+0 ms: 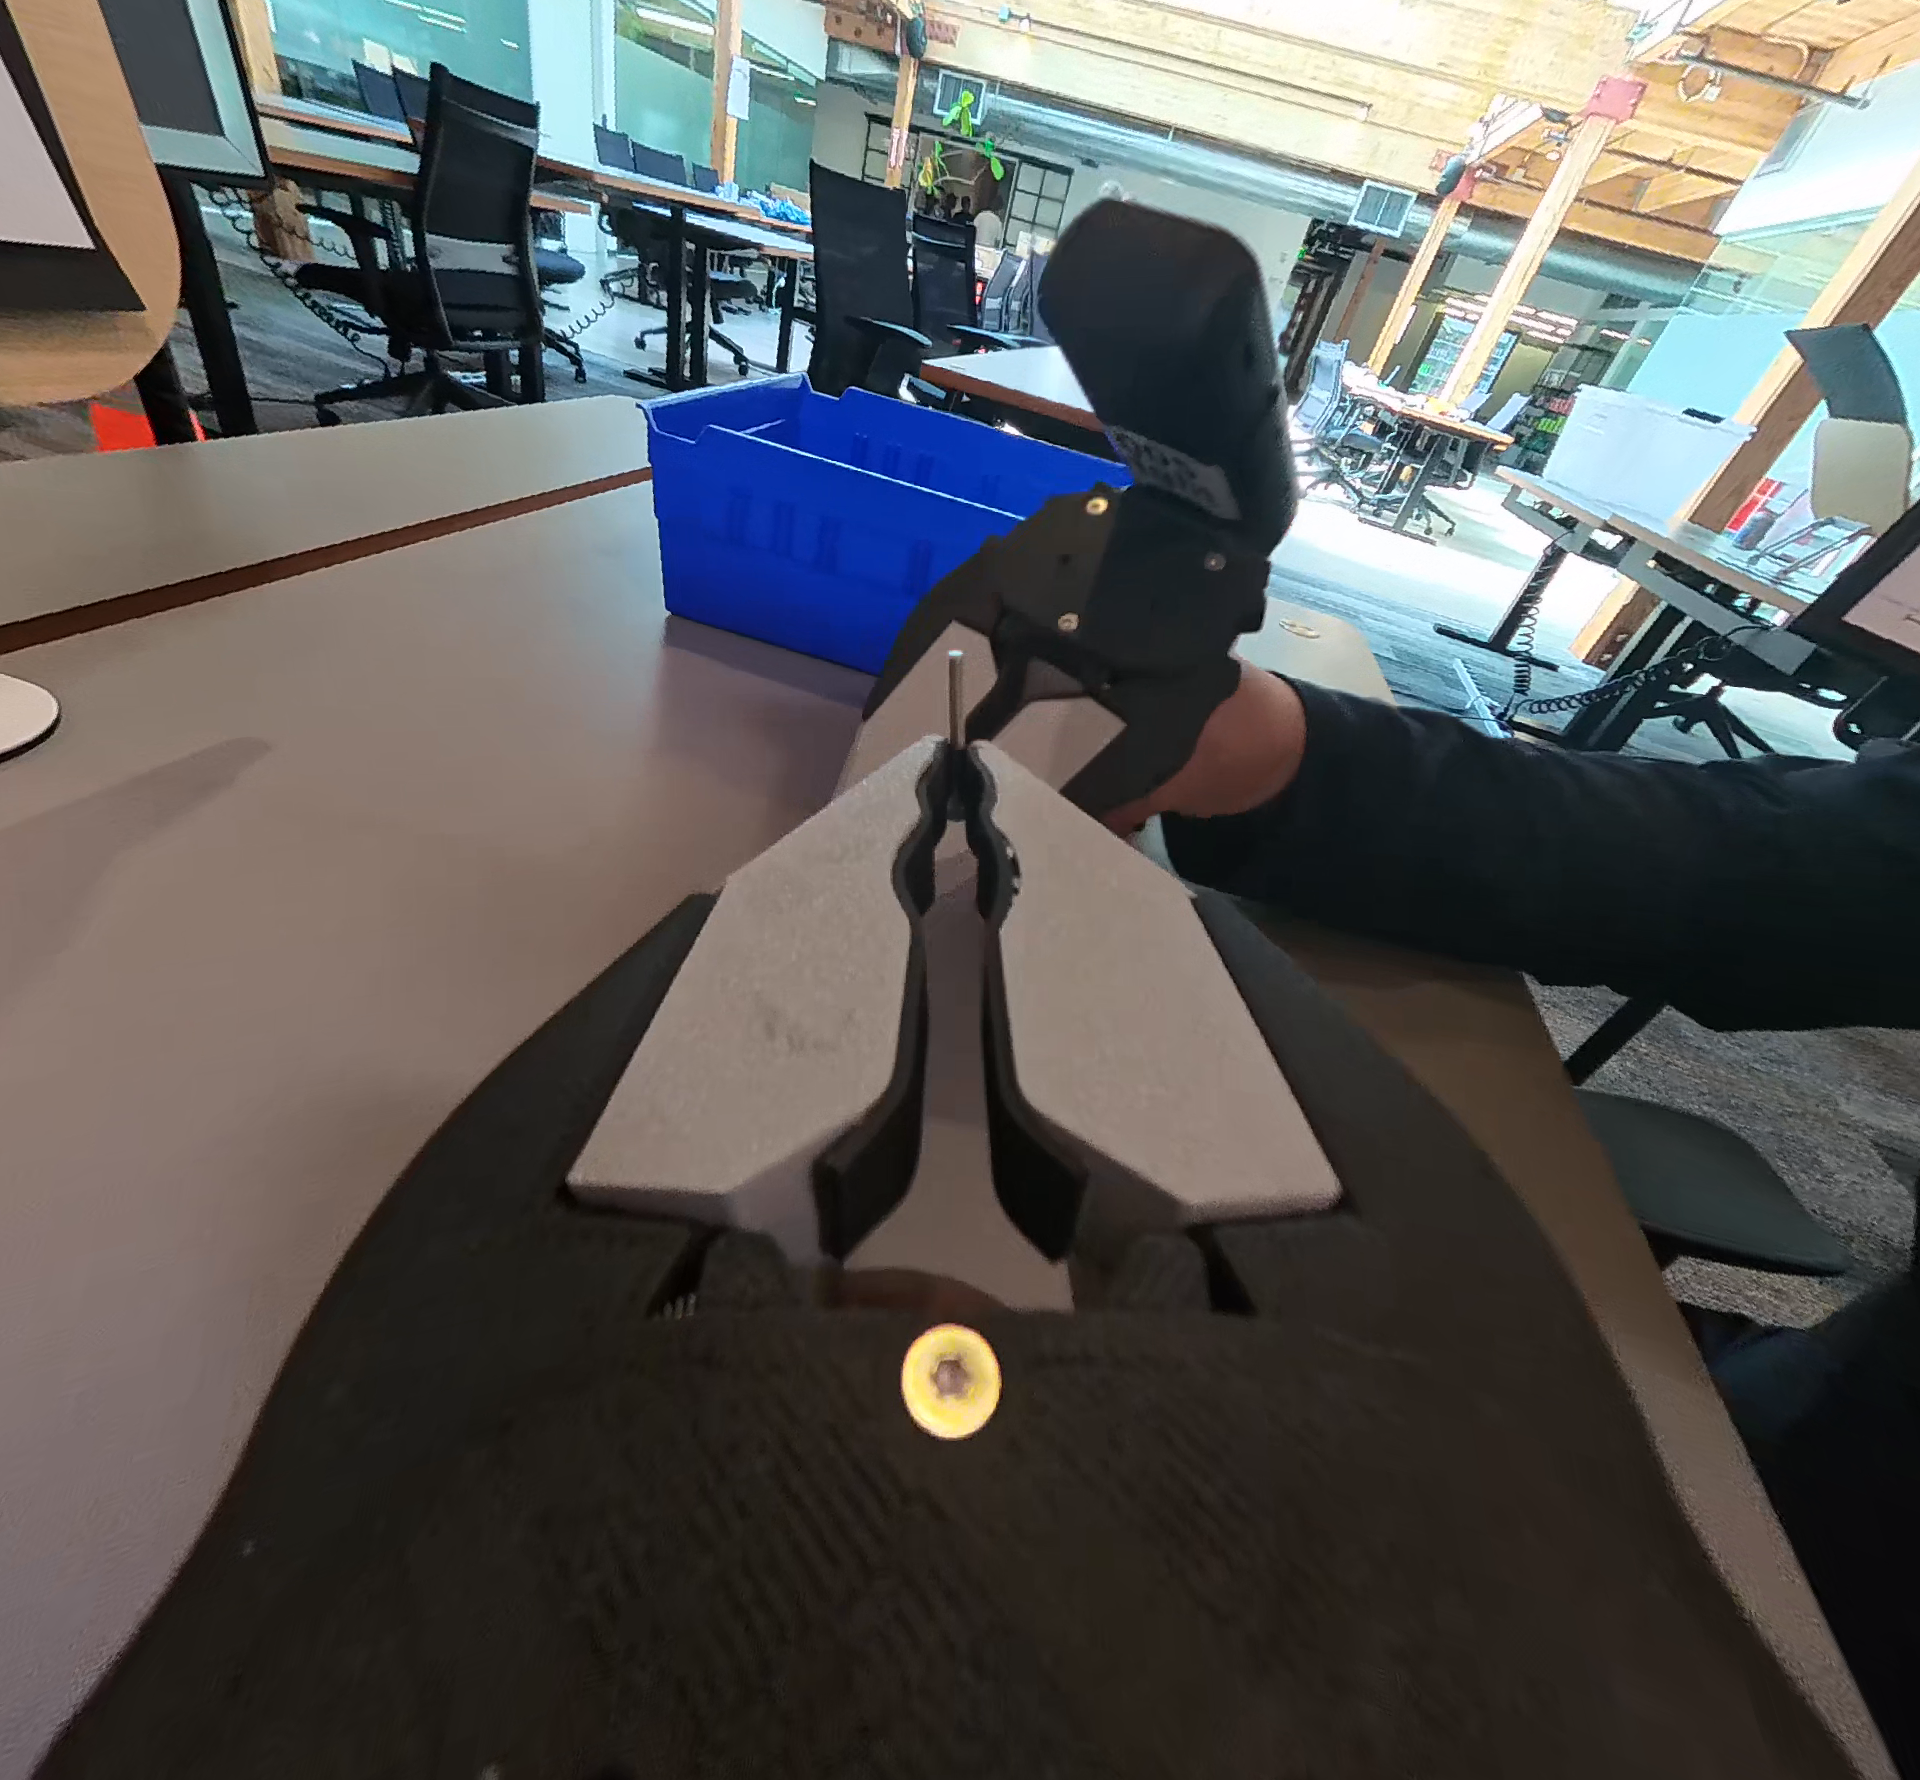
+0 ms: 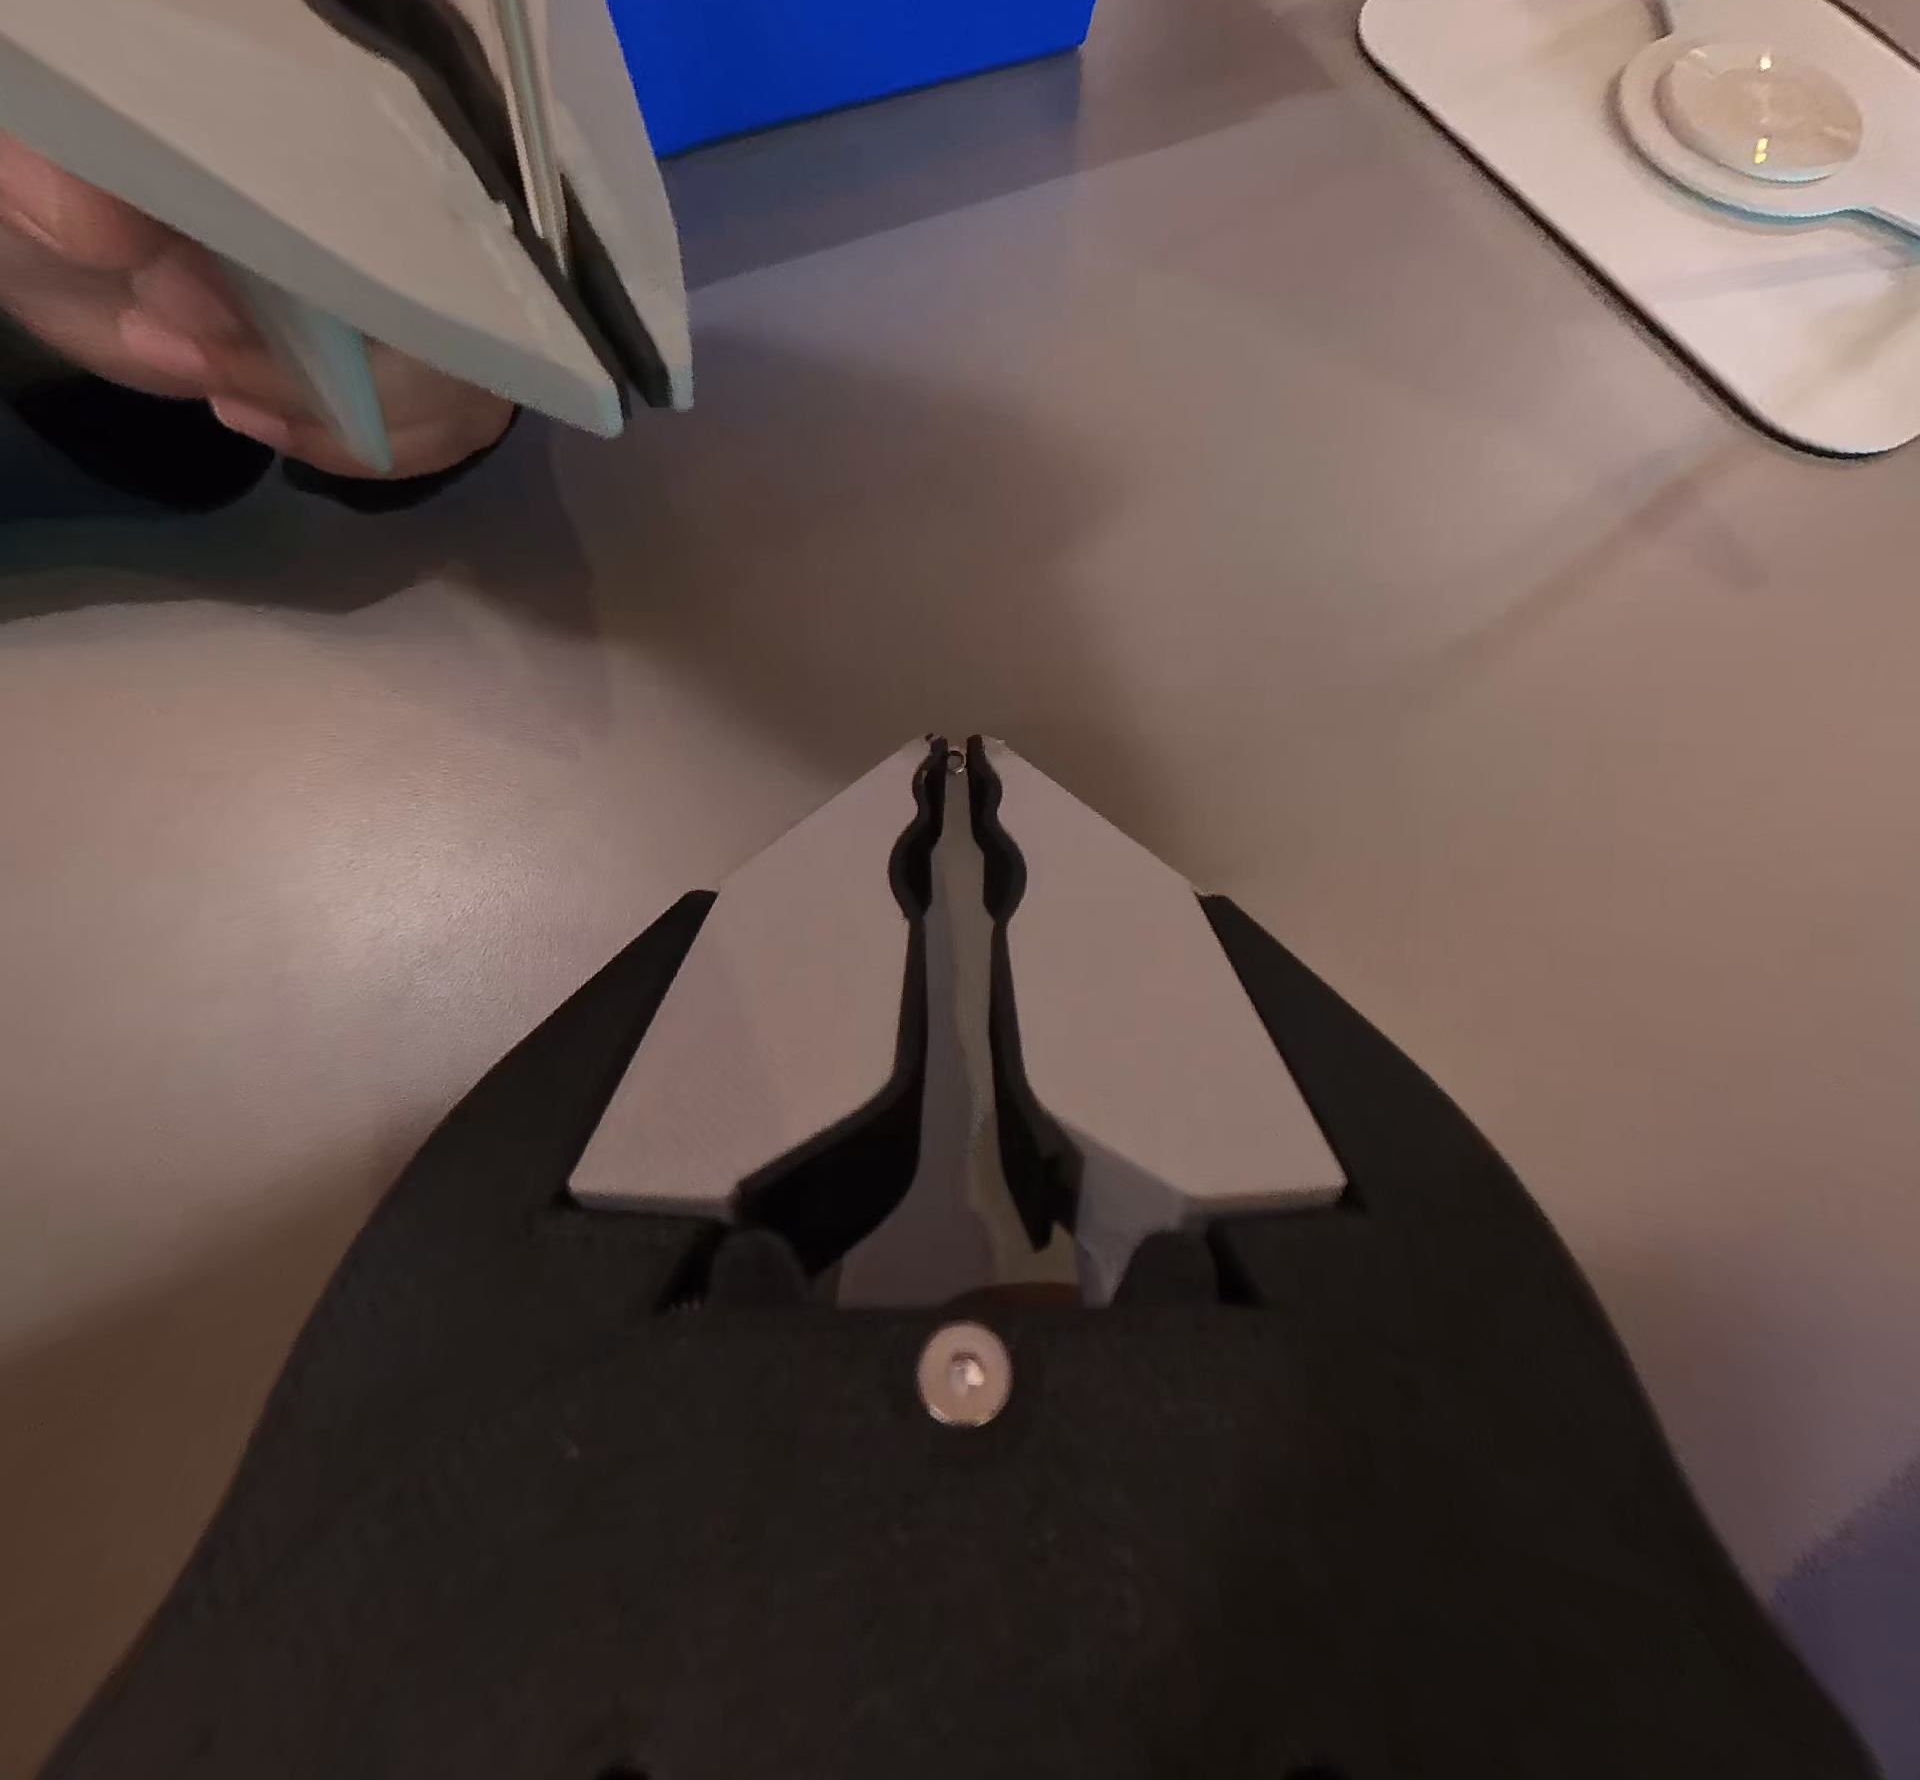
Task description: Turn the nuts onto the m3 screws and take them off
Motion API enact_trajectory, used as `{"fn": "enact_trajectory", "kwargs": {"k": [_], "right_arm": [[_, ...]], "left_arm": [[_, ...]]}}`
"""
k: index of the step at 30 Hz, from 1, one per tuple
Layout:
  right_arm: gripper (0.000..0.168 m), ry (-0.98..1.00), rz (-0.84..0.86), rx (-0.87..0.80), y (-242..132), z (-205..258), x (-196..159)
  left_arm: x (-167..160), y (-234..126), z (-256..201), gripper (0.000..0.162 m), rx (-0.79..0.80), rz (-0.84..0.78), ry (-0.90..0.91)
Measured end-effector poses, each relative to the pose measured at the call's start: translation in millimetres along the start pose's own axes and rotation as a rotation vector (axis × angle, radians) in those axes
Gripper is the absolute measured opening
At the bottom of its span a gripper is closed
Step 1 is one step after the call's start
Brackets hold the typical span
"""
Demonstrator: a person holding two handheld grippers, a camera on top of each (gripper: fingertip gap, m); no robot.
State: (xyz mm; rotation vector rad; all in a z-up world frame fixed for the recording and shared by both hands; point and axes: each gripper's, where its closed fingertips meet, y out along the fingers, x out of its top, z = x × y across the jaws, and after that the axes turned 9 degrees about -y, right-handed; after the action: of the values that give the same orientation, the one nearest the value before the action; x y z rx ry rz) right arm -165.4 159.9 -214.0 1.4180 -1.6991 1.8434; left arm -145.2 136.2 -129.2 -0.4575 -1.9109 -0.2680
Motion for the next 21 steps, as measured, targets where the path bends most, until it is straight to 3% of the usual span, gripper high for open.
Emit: {"fn": "enact_trajectory", "kwargs": {"k": [14,21], "right_arm": [[0.001,0.071,-0.142,-0.002,-34.9,-10.2,28.6],[0.001,0.161,-0.269,0.097,-52.2,-3.7,49.2]], "left_arm": [[-22.7,9.7,11.3,0.000,0.018,0.088,0.019],[-24.6,10.7,10.7,0.000,0.012,0.101,0.000]]}}
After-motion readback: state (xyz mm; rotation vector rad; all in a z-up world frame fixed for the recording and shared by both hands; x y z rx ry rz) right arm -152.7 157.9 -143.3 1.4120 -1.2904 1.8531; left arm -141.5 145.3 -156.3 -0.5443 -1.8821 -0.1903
